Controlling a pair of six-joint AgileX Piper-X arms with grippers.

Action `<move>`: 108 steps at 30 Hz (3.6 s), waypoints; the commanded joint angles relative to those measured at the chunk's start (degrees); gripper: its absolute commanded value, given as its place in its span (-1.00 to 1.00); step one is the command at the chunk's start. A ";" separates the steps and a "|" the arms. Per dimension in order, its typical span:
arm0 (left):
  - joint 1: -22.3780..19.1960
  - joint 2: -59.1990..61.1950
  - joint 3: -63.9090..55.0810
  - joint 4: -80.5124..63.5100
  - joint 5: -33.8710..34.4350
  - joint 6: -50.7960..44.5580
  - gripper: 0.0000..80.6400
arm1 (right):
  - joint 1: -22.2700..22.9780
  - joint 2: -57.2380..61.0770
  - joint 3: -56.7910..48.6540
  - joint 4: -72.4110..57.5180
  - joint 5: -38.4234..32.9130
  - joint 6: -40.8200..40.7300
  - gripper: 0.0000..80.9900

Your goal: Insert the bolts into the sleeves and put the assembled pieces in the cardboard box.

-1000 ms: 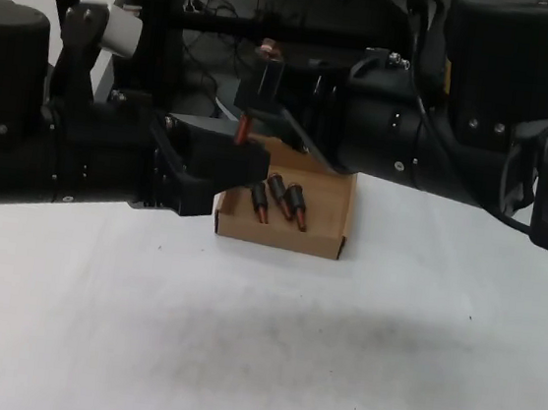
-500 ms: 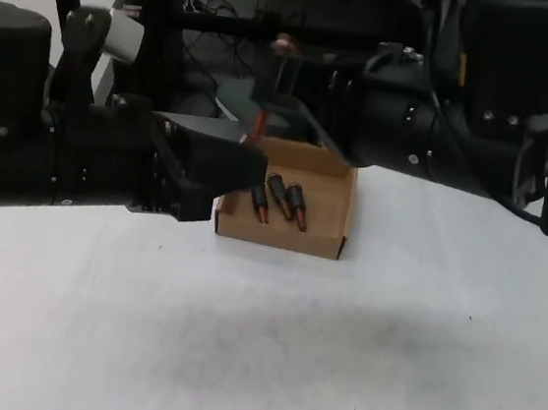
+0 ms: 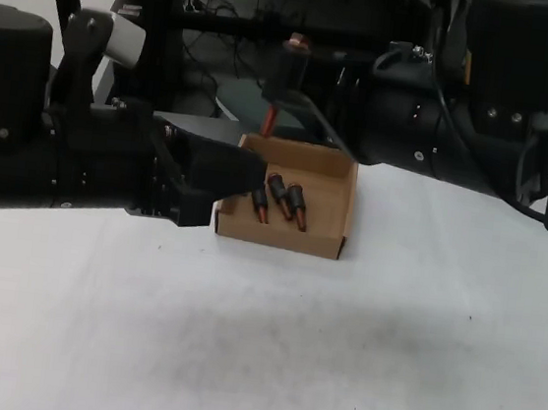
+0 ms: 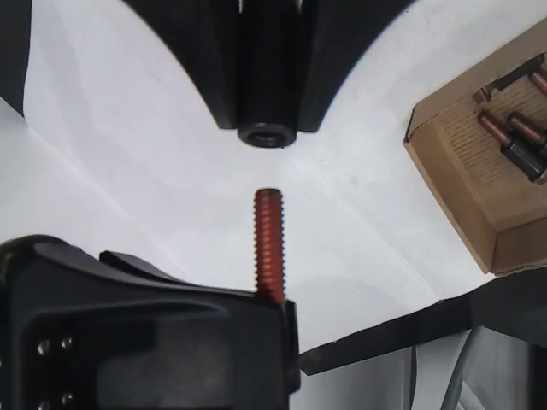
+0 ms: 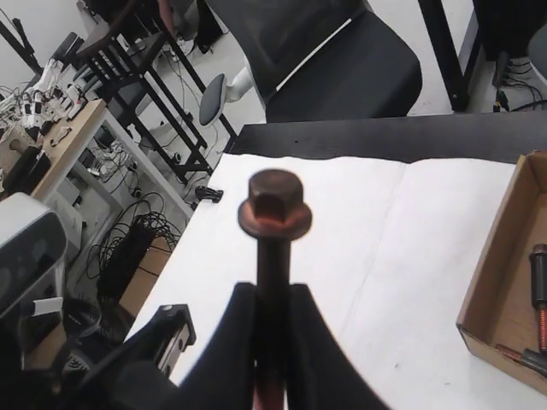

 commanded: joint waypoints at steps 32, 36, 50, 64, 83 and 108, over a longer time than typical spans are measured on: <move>0.16 -0.23 -0.45 -3.71 -0.04 -2.23 -0.96 | 1.22 -0.34 -0.40 1.27 0.01 0.47 -0.99; 0.16 -0.23 -0.45 -4.96 -0.04 -2.87 -0.96 | 1.77 -0.34 -0.40 1.27 0.45 0.47 -0.99; 0.16 -0.23 -0.45 -4.94 -4.17 -4.14 -0.96 | 4.76 -0.49 -0.40 1.76 4.75 -1.69 -0.99; 0.16 -0.23 -0.45 -4.78 -6.54 -4.14 -0.96 | 8.44 -0.49 -0.40 1.76 8.60 -3.88 -0.99; 0.16 -0.23 -0.45 -4.94 -6.53 -4.14 -0.96 | 8.43 -0.49 -0.40 1.76 9.91 -4.27 0.63; 0.00 4.57 -4.70 5.13 -12.92 9.24 -0.96 | 5.12 -11.75 0.45 21.22 11.16 -7.77 0.63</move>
